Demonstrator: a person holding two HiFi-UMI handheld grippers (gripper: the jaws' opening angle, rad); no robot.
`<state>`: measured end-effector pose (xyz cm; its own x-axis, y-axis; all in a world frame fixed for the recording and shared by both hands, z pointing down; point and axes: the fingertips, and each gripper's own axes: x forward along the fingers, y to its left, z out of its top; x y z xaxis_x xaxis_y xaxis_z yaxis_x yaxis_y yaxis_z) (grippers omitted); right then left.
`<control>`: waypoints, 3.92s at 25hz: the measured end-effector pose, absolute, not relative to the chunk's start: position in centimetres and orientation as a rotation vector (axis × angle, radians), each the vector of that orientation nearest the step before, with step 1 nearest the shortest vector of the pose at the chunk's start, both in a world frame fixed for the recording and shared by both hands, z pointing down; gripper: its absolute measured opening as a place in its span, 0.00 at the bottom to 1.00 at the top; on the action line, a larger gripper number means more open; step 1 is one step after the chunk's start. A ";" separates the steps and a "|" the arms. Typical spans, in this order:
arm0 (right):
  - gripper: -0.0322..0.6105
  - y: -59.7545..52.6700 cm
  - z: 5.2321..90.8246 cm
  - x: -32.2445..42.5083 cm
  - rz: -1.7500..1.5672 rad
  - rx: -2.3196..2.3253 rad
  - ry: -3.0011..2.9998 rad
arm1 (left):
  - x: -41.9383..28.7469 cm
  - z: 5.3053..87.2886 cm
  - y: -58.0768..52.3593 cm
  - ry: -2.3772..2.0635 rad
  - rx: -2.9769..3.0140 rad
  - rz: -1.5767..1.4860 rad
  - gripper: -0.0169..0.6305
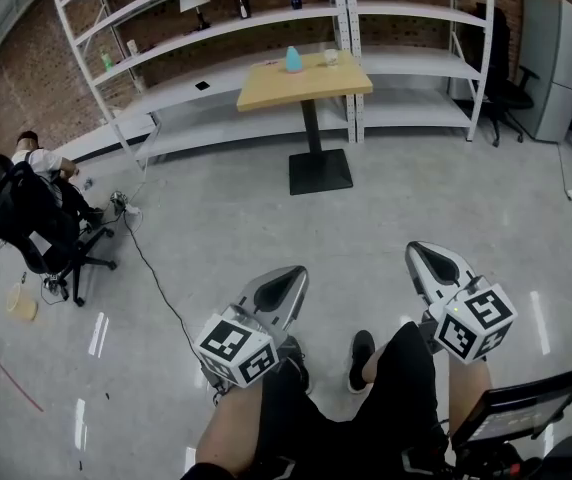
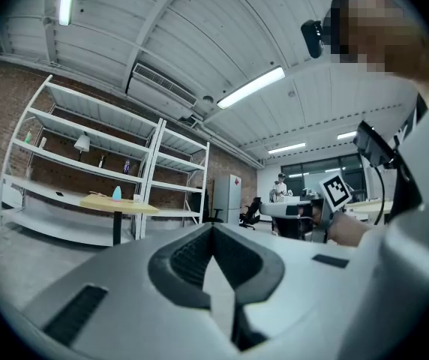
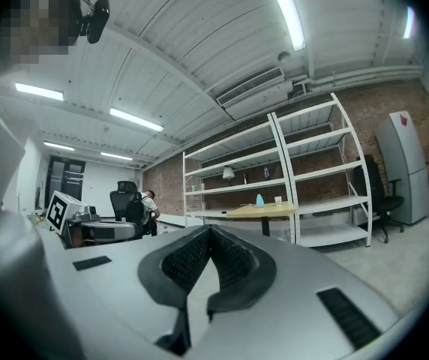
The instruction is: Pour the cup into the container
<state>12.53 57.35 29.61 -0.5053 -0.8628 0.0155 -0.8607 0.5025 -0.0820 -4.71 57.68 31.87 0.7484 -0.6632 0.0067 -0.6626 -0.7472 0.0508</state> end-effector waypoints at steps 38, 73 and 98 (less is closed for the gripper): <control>0.05 26.4 29.7 10.7 -0.125 -1.580 2.692 | -6.1 31.2 27.8 -1.057 2.943 -0.012 0.03; 0.05 -26.2 27.5 12.4 -0.085 -1.489 2.693 | -5.1 28.9 -24.2 -1.168 2.909 -0.012 0.03; 0.44 -51.7 30.4 14.4 -0.159 -1.705 2.705 | -5.2 29.4 -50.3 -1.139 2.928 0.055 0.03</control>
